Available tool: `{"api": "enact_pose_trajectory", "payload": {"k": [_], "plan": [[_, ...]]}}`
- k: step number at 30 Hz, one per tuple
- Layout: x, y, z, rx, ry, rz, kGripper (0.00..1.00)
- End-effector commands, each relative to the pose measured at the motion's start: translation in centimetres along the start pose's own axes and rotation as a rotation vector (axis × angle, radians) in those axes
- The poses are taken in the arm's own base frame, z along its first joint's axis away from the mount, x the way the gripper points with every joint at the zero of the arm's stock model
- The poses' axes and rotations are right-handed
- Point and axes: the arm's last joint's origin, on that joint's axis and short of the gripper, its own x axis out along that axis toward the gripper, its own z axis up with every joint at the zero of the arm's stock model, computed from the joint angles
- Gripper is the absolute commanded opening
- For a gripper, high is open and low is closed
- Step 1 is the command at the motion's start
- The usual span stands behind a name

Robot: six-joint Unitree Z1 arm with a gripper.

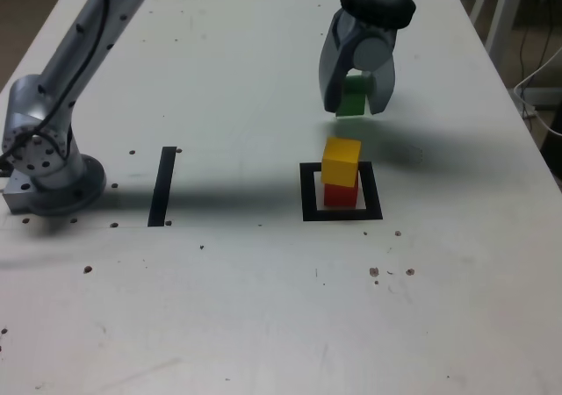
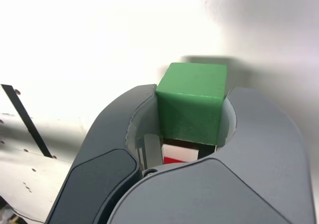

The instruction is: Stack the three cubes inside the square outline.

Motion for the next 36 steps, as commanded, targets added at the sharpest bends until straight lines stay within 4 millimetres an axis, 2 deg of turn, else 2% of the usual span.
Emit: {"api": "enact_pose_trajectory", "payload": {"k": [1, 20, 36], "plan": [[-1.0, -0.6, -1.0, 0.018, 0.003, 0.008, 0.29], [-4.2, -6.3, -5.5, 0.144, -0.020, 0.045, 0.29], [-4.7, -10.8, -5.9, 0.218, -0.034, 0.065, 0.29]]}}
